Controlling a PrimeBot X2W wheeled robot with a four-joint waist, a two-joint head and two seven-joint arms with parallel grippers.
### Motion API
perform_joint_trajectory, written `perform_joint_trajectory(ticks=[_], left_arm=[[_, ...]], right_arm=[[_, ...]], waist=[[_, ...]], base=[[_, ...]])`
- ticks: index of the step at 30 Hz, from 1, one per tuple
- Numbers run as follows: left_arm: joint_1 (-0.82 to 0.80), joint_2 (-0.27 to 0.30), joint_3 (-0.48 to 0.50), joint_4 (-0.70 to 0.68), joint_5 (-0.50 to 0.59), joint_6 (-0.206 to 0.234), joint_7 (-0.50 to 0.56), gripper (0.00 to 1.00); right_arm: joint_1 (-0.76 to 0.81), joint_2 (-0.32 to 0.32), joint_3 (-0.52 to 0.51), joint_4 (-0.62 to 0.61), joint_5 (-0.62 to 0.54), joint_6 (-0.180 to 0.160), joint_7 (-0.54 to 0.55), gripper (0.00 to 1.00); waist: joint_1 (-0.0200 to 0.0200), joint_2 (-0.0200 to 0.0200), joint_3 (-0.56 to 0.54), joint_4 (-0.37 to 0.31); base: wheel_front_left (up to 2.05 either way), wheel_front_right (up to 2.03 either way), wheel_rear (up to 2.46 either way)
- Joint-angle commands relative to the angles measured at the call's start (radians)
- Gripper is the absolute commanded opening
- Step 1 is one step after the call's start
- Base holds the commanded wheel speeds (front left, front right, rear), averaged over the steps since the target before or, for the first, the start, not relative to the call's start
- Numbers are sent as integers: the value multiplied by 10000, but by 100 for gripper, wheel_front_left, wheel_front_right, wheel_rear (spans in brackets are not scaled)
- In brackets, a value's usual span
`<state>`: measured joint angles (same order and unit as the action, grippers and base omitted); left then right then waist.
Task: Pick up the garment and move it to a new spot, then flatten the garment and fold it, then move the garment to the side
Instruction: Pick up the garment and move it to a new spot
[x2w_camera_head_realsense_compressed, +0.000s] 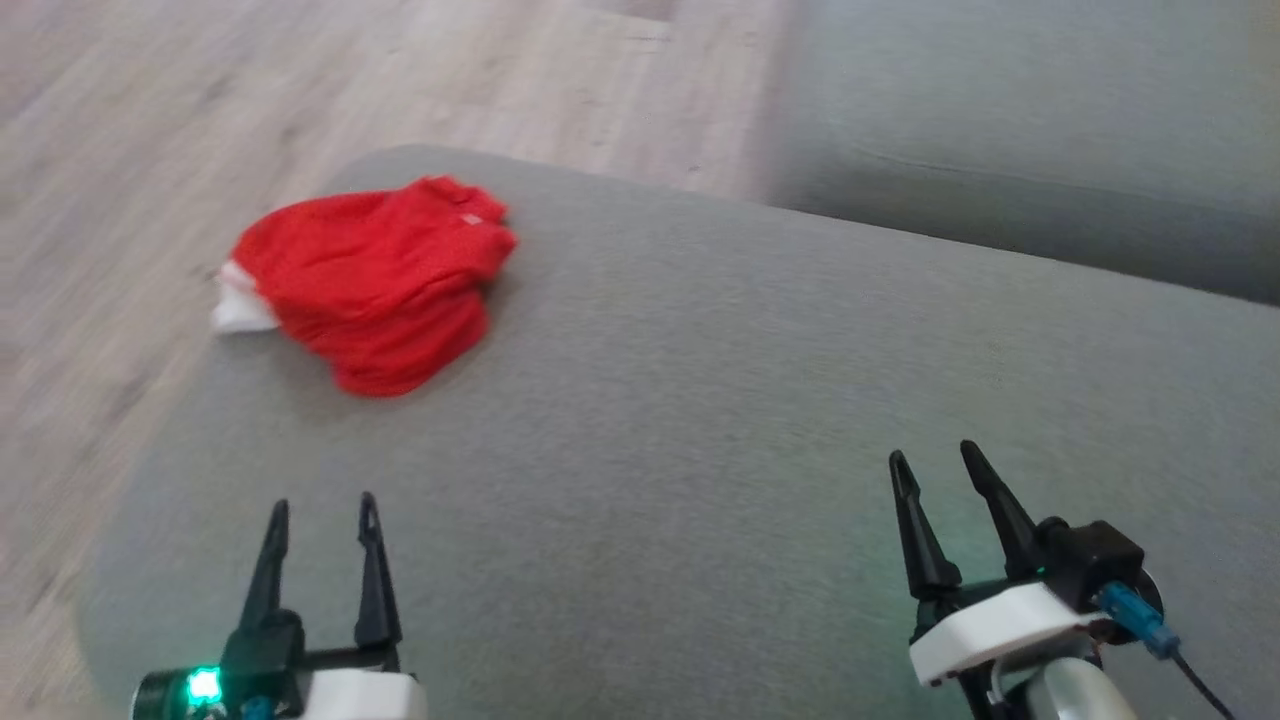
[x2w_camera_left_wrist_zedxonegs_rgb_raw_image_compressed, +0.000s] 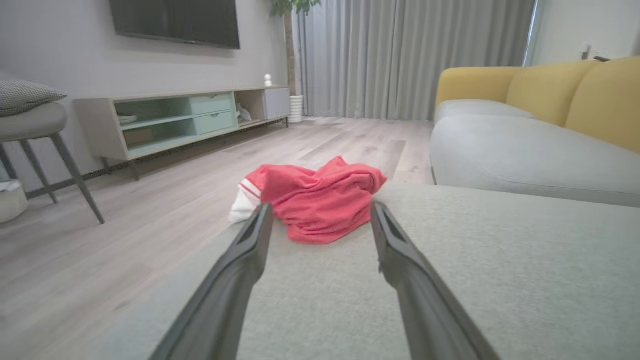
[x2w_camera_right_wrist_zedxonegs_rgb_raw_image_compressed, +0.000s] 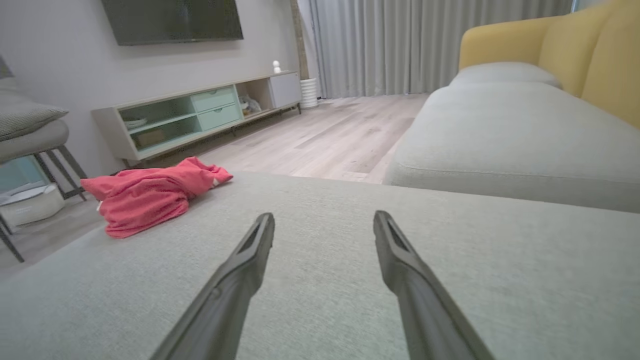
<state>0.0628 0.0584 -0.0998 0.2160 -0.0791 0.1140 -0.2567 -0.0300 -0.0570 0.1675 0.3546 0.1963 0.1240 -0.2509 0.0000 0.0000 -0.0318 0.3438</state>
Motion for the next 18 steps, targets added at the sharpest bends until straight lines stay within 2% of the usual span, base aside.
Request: perform_joint_trajectory(ticks=[1,6,11,15,18], left_arm=[[-293,81,410,-416,56,46,-51,100],[-227,47,684,-580,-34,23,-51,100],[-468,33,1122,-1034,-77,68,-51,100],[-1672,329,1488,-1307,44,-123,-51,100],[-3010,673,1560,-961,186,-359,-51,100]], right_arm=[[-466,24,254,-274,38,67,-108,100],[-400,16,261,-258,-60,67,-109,100],[-440,-194,225,-381,-136,67,-109,100],[-793,-702,419,-572,-298,67,-109,100],[-1070,-1232,506,-657,-359,67,-109,100]], waist=[[0,0,64,551],[0,0,120,1131],[0,0,592,1393],[0,0,1535,1505],[0,0,2261,1559]], base=[[0,0,0],[0,0,0],[0,0,0],[0,0,0],[0,0,0]])
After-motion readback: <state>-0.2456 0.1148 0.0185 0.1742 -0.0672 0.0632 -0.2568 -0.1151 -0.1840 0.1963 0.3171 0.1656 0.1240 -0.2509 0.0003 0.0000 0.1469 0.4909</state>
